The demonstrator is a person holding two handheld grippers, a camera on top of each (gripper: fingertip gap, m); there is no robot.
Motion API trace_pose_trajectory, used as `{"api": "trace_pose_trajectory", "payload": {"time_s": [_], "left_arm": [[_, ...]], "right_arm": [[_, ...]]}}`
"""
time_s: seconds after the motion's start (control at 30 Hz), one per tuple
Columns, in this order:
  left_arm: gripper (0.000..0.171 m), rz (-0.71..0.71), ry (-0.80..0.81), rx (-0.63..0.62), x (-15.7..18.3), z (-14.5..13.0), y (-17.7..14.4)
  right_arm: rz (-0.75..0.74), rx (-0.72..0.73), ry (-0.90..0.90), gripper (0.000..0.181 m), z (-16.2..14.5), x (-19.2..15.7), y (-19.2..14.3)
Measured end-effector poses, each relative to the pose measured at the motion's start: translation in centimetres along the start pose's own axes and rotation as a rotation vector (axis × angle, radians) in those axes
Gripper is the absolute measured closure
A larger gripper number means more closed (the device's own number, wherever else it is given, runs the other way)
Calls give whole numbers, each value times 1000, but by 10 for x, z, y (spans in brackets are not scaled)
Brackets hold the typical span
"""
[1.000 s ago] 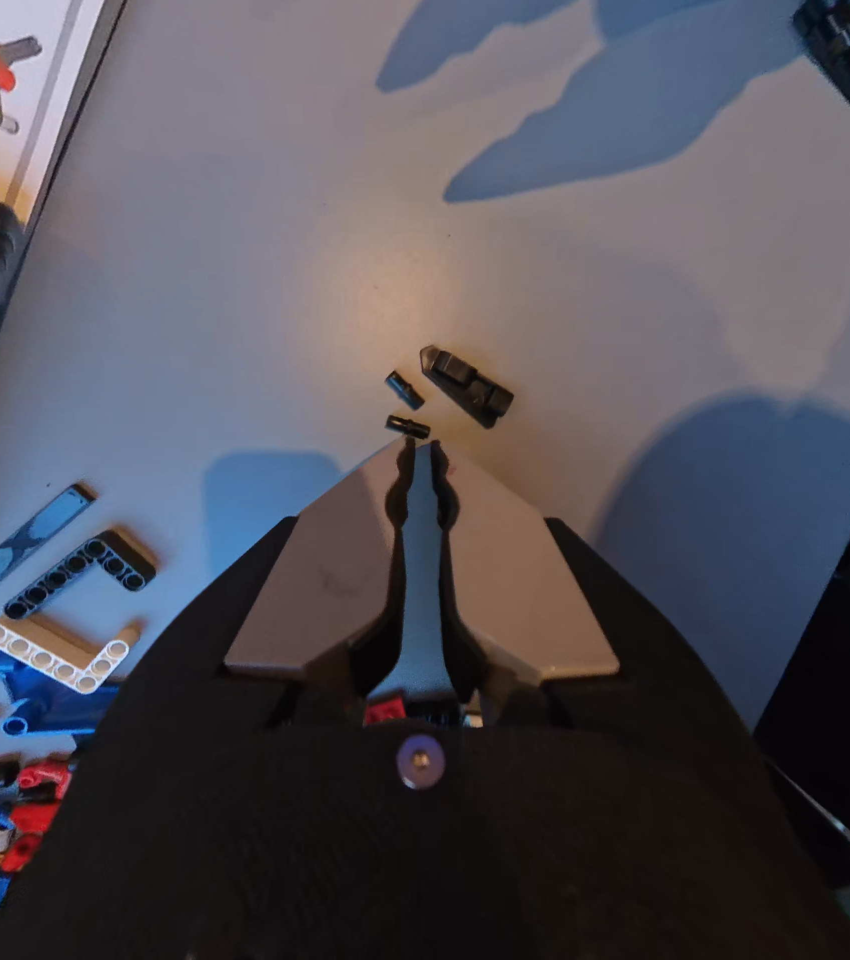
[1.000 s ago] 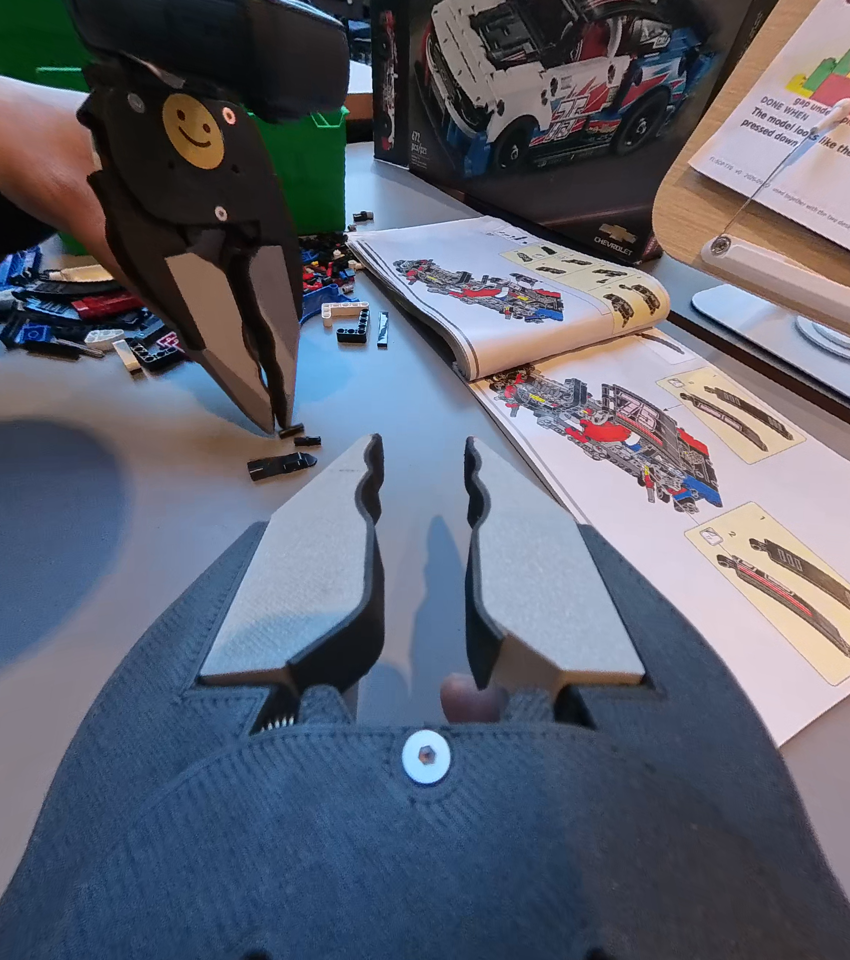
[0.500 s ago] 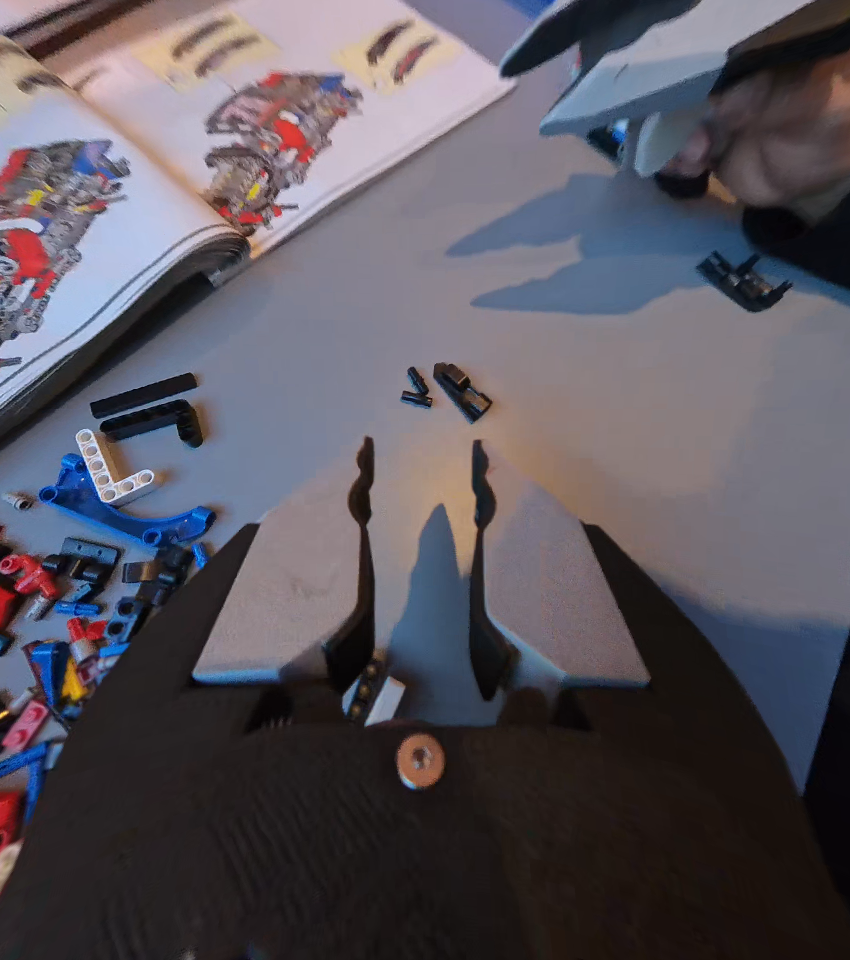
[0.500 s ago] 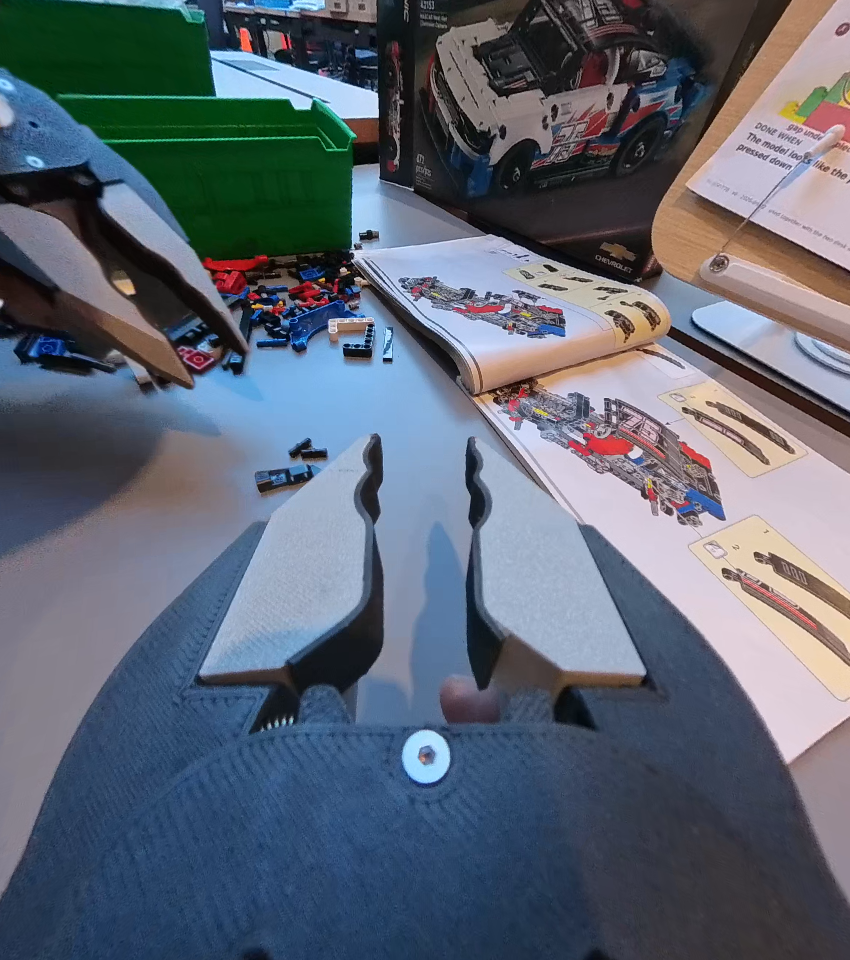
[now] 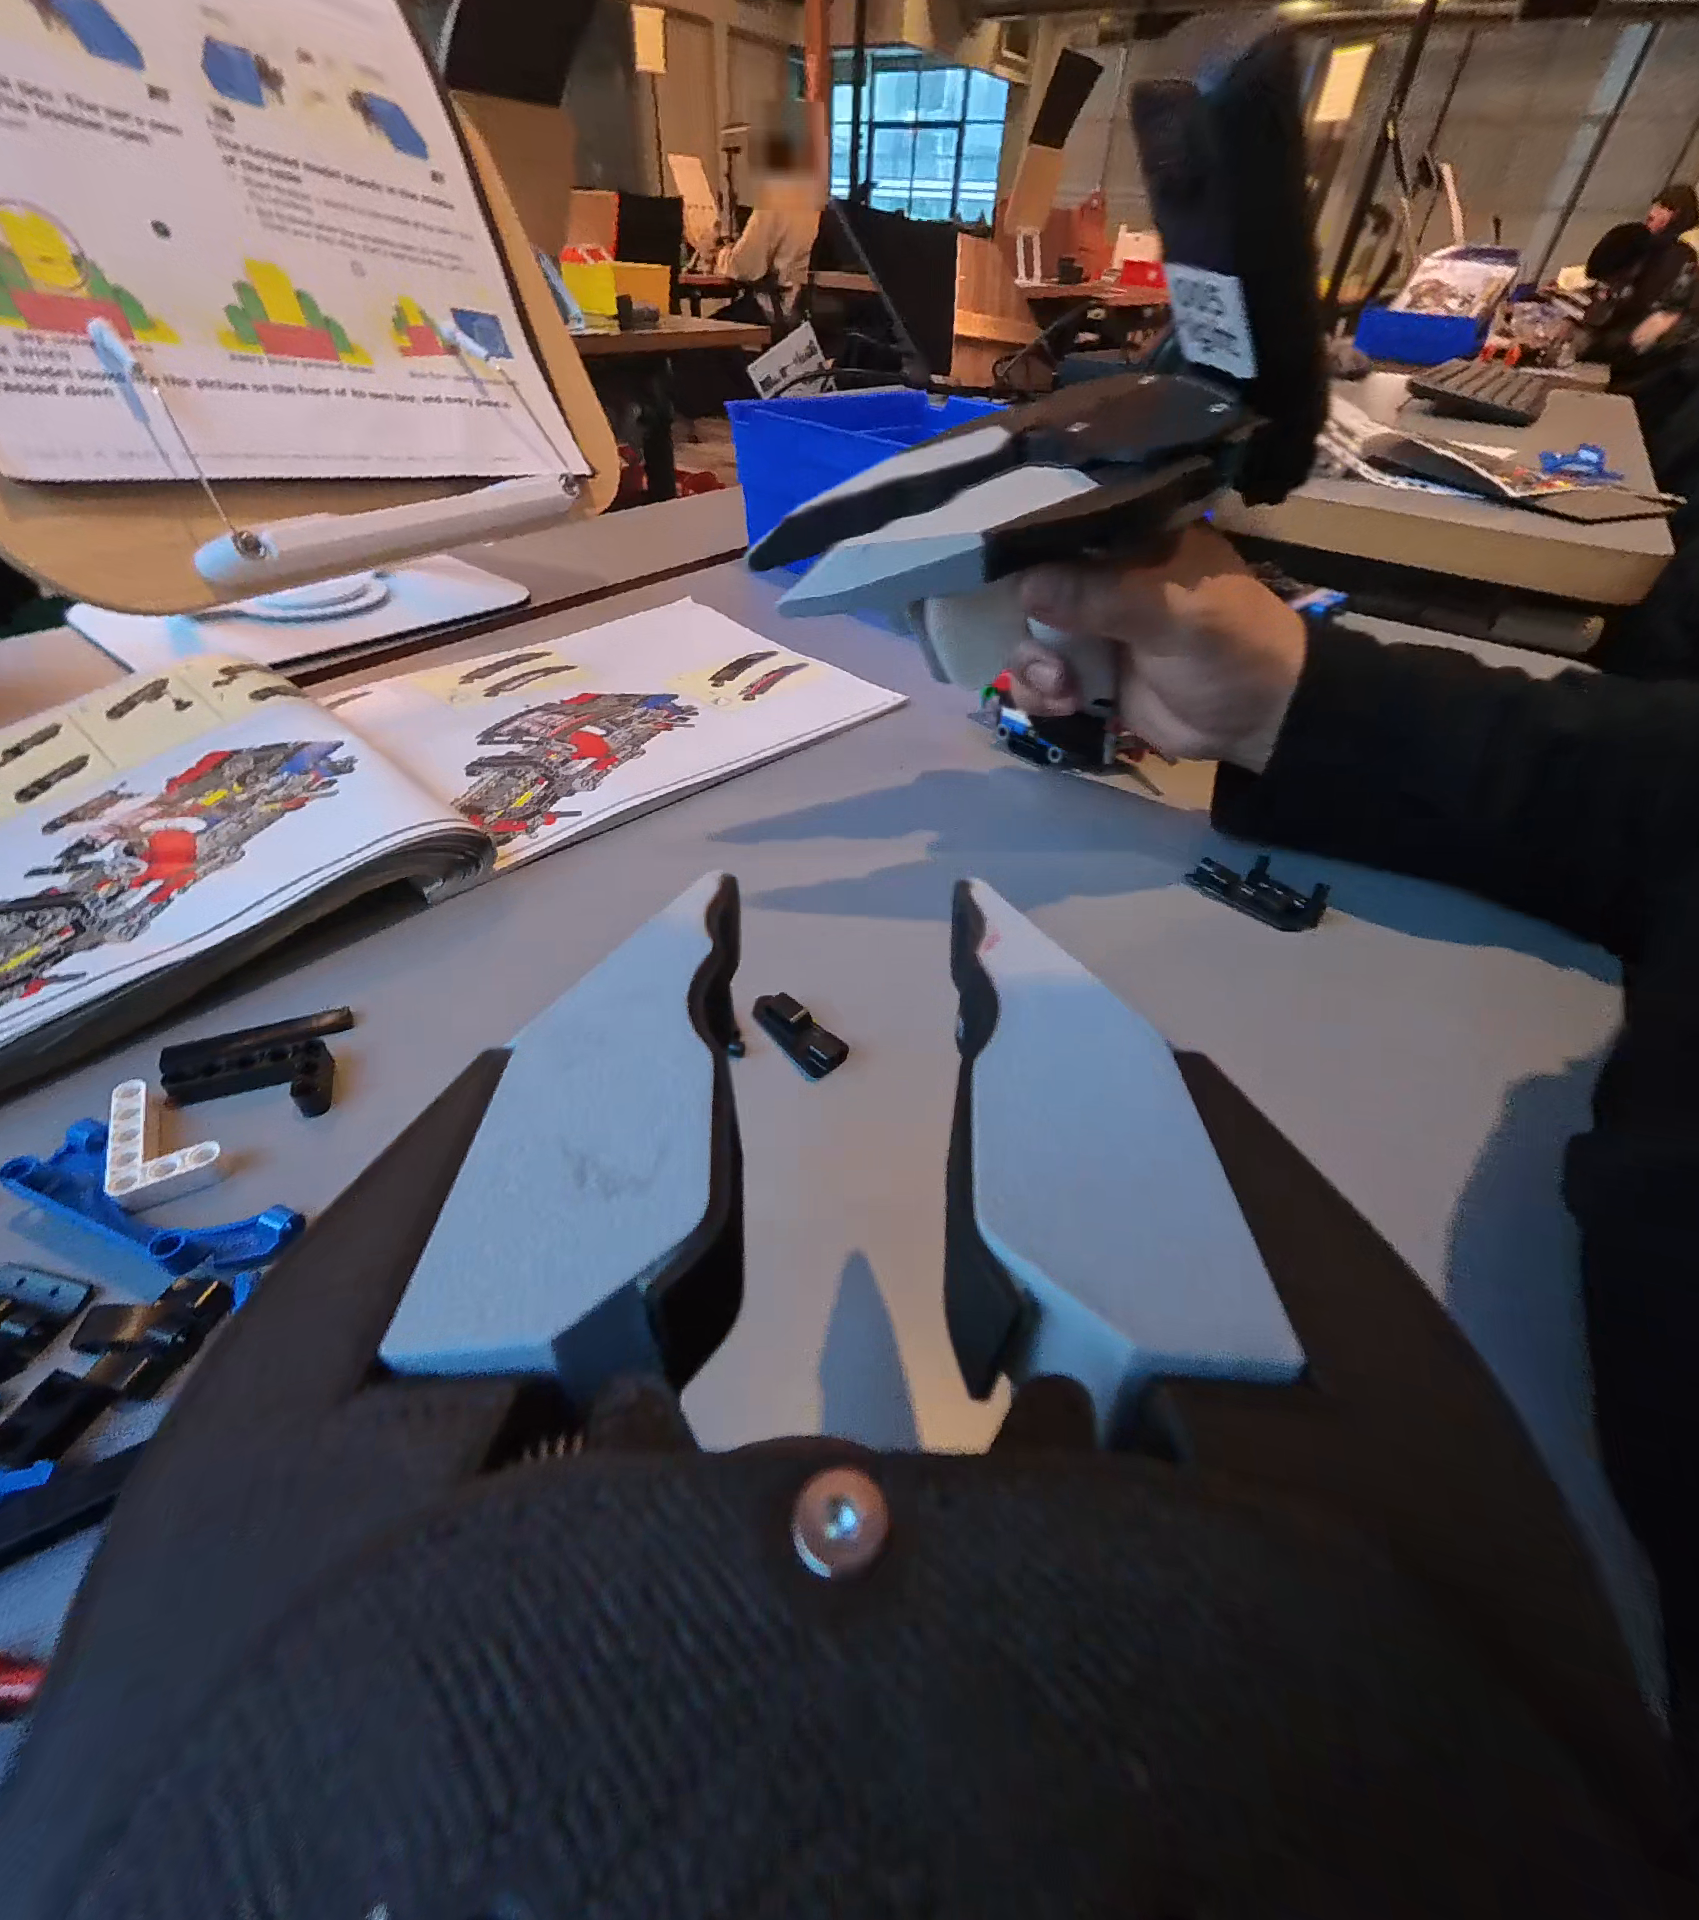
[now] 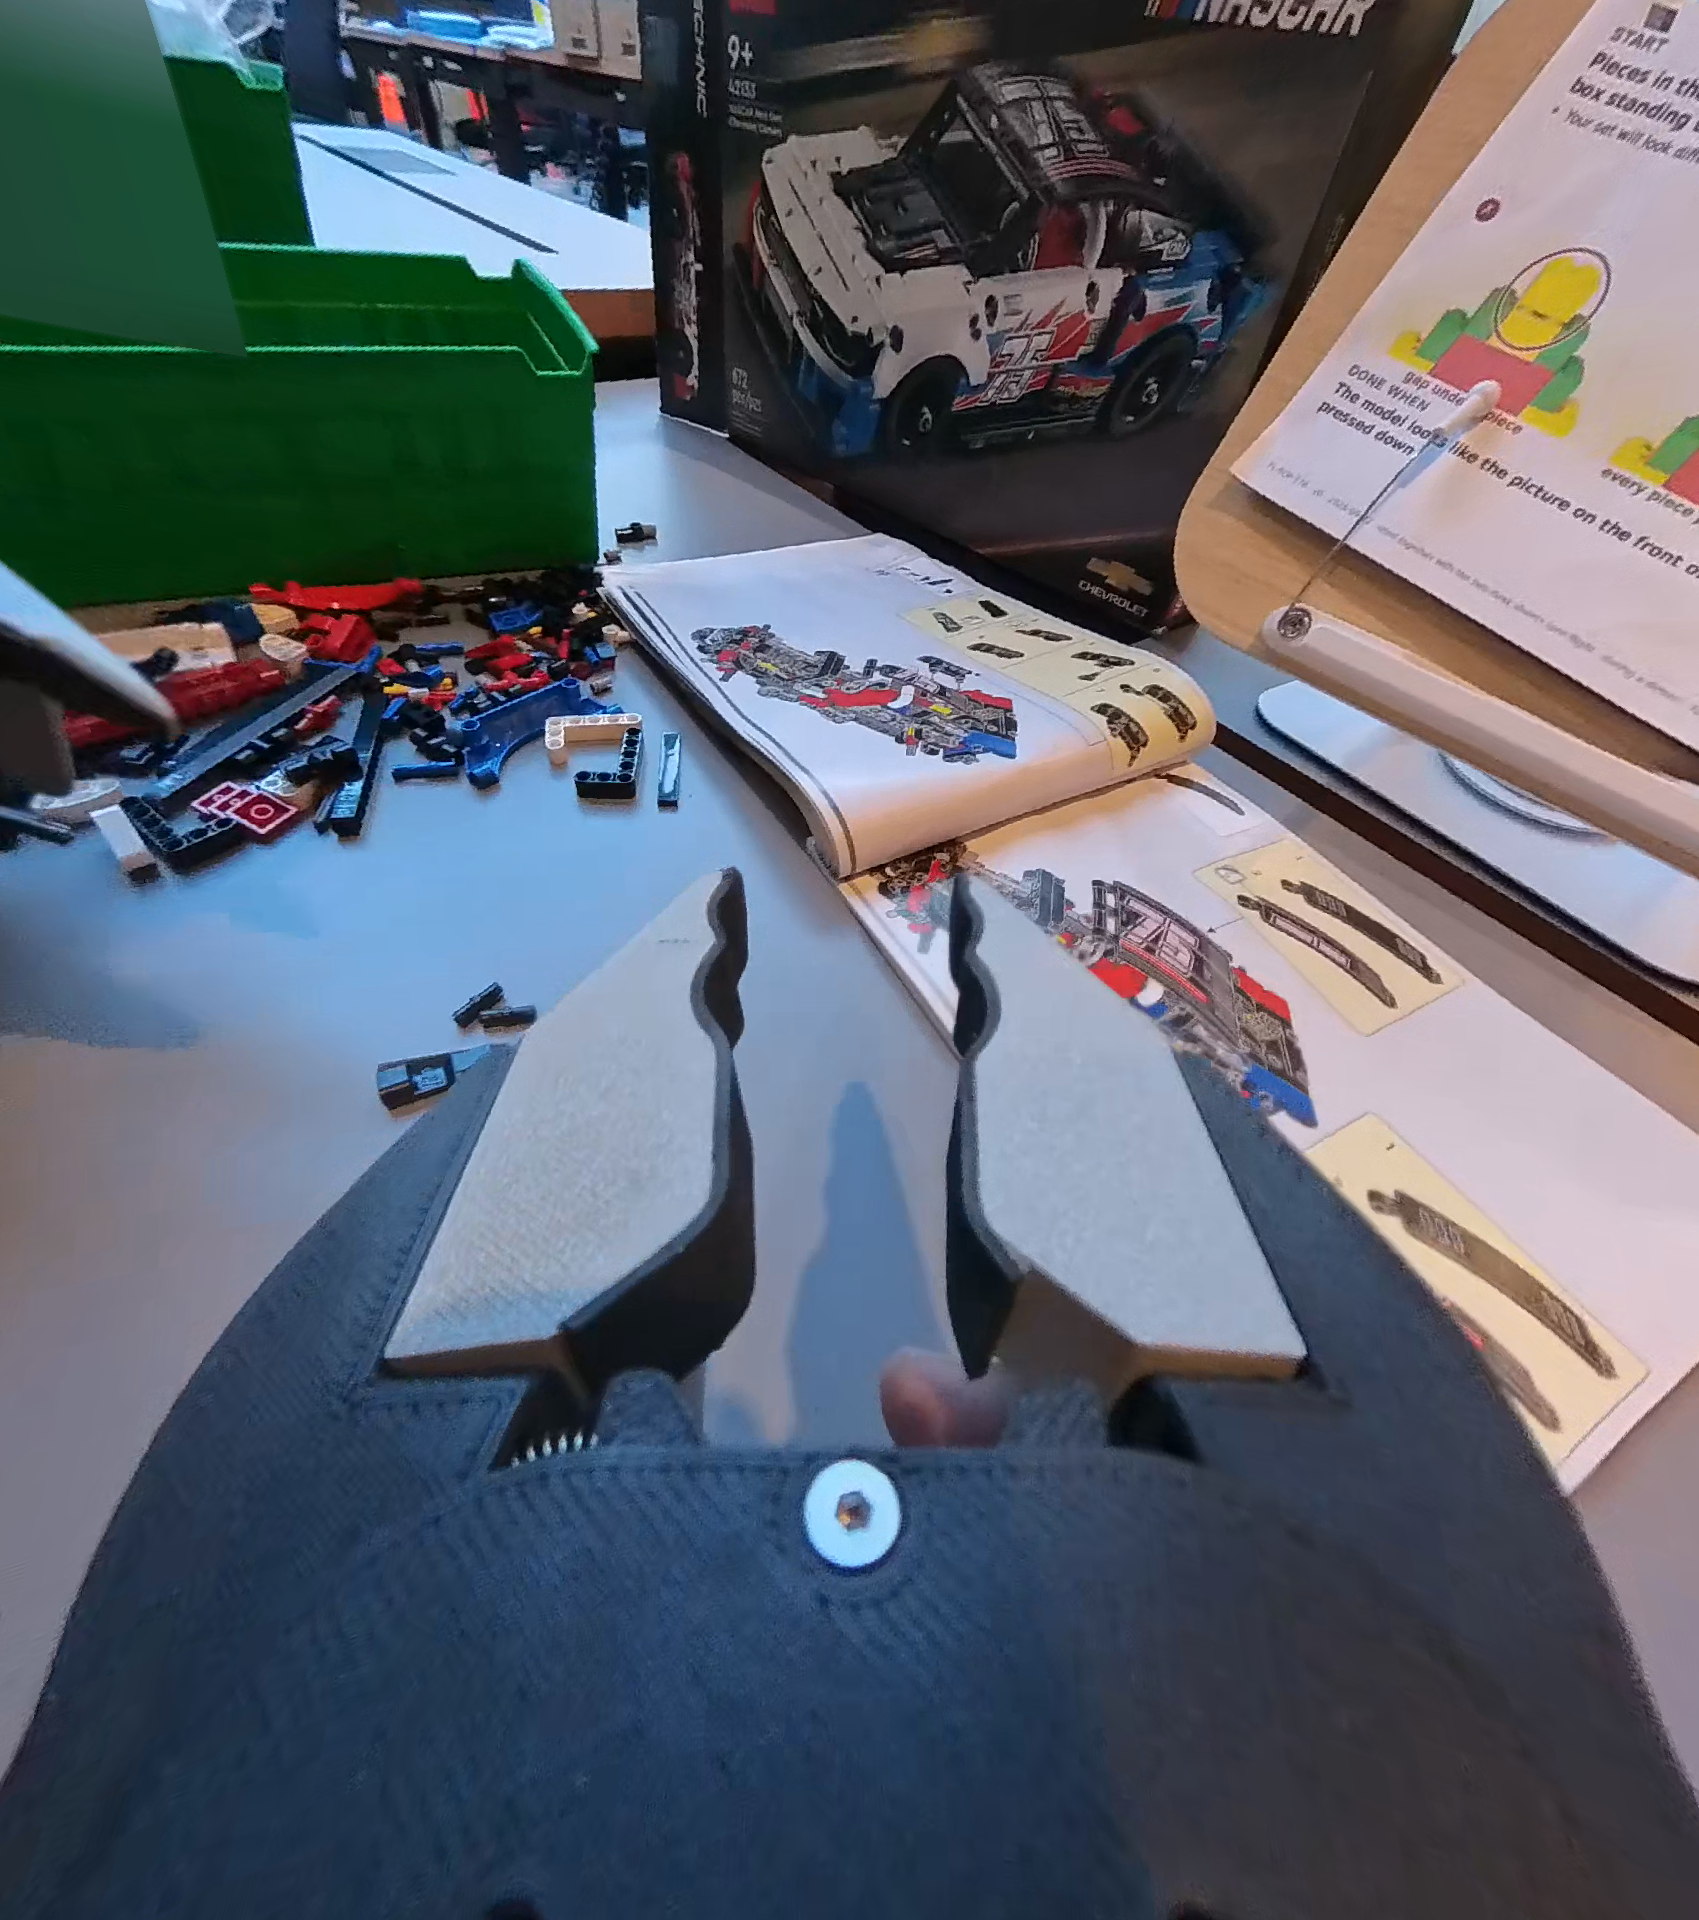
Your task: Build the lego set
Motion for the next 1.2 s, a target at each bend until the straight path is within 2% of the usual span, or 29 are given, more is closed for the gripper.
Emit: {"api": "trace_pose_trajectory", "payload": {"time_s": [0.1,0.17,0.37,0.67,0.87,1.0,1.1,1.2], "left_arm": [[144,-23,23,16,2,-1,1],[143,-35,-3,-18,0,-5,4],[144,-40,-47,8,-5,-3,2],[144,-42,-28,9,-3,-3,2],[144,25,-93,5,-11,-3,-4],[149,147,-174,-67,-35,10,-24],[147,244,-235,-288,-75,20,-46],[151,340,-271,-450,-115,25,-65]], "right_arm": [[15,-3,13,145,-3,3,8],[30,-3,25,144,-5,3,11],[49,-20,16,145,-9,0,15],[53,-72,-8,148,-18,-5,22],[78,-78,-19,148,-17,-13,23],[79,-77,-32,149,-16,-18,18],[90,-72,-18,149,-16,-20,16],[101,-76,-22,149,-17,-23,15]]}}
Point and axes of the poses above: each gripper's, where its closed fingertips meet, y out along the fingers, z out of its top, x = y × z across the jaws, the point moved 7 cm from there along -y, back along the fingers, and after that the axes turned 5 degrees about -y, right-handed, at the moved point
